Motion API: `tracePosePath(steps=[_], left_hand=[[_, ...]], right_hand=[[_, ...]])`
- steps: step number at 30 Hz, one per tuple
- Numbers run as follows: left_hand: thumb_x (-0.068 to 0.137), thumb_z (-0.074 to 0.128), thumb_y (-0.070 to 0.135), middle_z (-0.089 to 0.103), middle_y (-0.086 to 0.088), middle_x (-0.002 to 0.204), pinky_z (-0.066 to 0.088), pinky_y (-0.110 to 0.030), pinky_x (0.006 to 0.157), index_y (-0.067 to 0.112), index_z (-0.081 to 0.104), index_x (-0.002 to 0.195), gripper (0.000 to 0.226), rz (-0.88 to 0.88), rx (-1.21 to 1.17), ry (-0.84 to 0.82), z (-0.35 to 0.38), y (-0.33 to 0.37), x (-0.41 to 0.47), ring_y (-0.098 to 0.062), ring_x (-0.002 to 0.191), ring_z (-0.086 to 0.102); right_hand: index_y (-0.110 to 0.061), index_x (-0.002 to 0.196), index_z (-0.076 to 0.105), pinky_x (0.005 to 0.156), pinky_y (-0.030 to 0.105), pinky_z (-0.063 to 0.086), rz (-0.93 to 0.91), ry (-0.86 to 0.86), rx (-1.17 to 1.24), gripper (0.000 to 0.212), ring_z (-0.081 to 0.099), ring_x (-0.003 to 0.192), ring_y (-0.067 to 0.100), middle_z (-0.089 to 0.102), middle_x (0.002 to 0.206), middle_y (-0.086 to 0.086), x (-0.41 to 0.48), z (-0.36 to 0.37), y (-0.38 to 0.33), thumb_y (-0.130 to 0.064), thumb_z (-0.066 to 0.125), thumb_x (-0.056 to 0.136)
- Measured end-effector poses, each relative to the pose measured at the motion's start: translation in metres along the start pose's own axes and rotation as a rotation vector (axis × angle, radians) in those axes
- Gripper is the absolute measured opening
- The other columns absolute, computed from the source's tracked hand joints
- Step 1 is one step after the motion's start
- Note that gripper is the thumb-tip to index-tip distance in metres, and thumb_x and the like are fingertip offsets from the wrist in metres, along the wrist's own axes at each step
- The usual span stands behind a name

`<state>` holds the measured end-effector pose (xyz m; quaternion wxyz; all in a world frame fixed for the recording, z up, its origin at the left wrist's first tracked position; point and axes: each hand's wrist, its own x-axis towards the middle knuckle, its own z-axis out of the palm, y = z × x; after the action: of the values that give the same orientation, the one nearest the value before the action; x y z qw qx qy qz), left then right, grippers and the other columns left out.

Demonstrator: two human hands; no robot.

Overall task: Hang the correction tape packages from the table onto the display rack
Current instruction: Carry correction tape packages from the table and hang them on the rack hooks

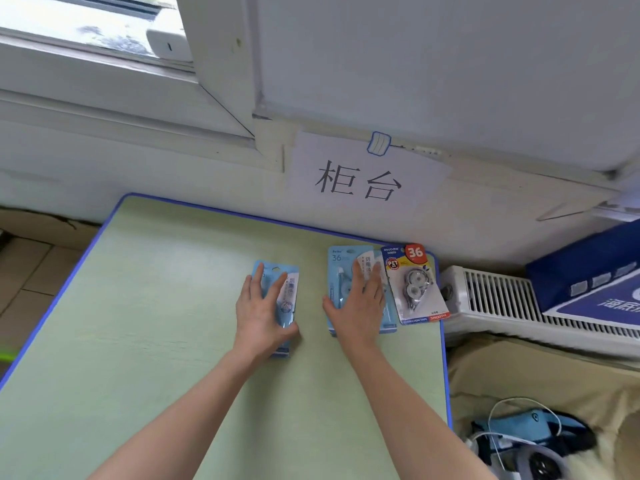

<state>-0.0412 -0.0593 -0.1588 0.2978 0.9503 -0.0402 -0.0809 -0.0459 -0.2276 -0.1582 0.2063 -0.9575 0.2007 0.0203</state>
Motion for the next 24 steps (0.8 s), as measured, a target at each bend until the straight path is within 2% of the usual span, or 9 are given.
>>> tracePosePath(steps=[3,5,8,12,19,24], left_hand=[[0.069,0.078,0.026,0.005,-0.006,0.158,0.021,-0.038,0.110,0.025,0.040,0.143,0.084,-0.007,-0.041,0.027,-0.011,-0.004,-0.009,-0.028,0.140,0.018],[0.070,0.077,0.025,0.005,-0.005,0.158,0.022,-0.040,0.112,0.025,0.039,0.143,0.083,-0.001,-0.056,0.039,-0.019,-0.006,-0.017,-0.028,0.141,0.016],[0.071,0.076,0.025,0.004,-0.005,0.158,0.022,-0.043,0.113,0.025,0.039,0.143,0.081,0.040,-0.053,0.036,-0.029,-0.008,-0.031,-0.030,0.142,0.015],[0.073,0.075,0.028,0.005,-0.004,0.158,0.020,-0.042,0.114,0.025,0.038,0.143,0.079,0.082,-0.056,0.034,-0.040,-0.014,-0.051,-0.030,0.143,0.012],[0.074,0.076,0.028,0.009,-0.007,0.157,0.017,-0.039,0.115,0.019,0.035,0.146,0.083,0.205,-0.074,0.015,-0.059,-0.033,-0.104,-0.030,0.144,0.012],[0.071,0.077,0.028,0.012,-0.010,0.157,0.015,-0.037,0.115,0.019,0.037,0.144,0.084,0.341,-0.006,-0.060,-0.070,-0.053,-0.155,-0.032,0.142,0.017]], right_hand=[[-0.021,0.152,0.013,0.113,0.039,0.014,-0.026,0.015,0.018,0.088,0.011,0.144,0.029,0.001,0.158,0.015,-0.014,-0.003,-0.005,-0.048,0.061,0.083],[-0.021,0.151,0.014,0.114,0.039,0.012,-0.033,0.019,0.043,0.087,0.010,0.145,0.028,0.000,0.159,0.013,-0.026,-0.004,-0.007,-0.048,0.061,0.083],[-0.019,0.151,0.017,0.114,0.035,0.008,-0.031,0.014,0.093,0.085,0.007,0.145,0.027,0.001,0.158,0.013,-0.049,-0.005,-0.009,-0.046,0.061,0.083],[-0.018,0.150,0.019,0.114,0.031,0.010,0.000,0.007,0.092,0.082,0.008,0.146,0.027,-0.001,0.158,0.014,-0.083,-0.007,-0.010,-0.046,0.060,0.084],[-0.018,0.145,0.032,0.110,0.032,0.018,0.179,0.108,0.171,0.077,0.022,0.140,0.027,0.015,0.155,0.017,-0.176,-0.010,-0.014,-0.044,0.065,0.082],[-0.017,0.140,0.039,0.108,0.033,0.022,0.355,0.213,0.228,0.071,0.024,0.140,0.029,0.017,0.154,0.020,-0.263,-0.001,-0.008,-0.041,0.068,0.081]])
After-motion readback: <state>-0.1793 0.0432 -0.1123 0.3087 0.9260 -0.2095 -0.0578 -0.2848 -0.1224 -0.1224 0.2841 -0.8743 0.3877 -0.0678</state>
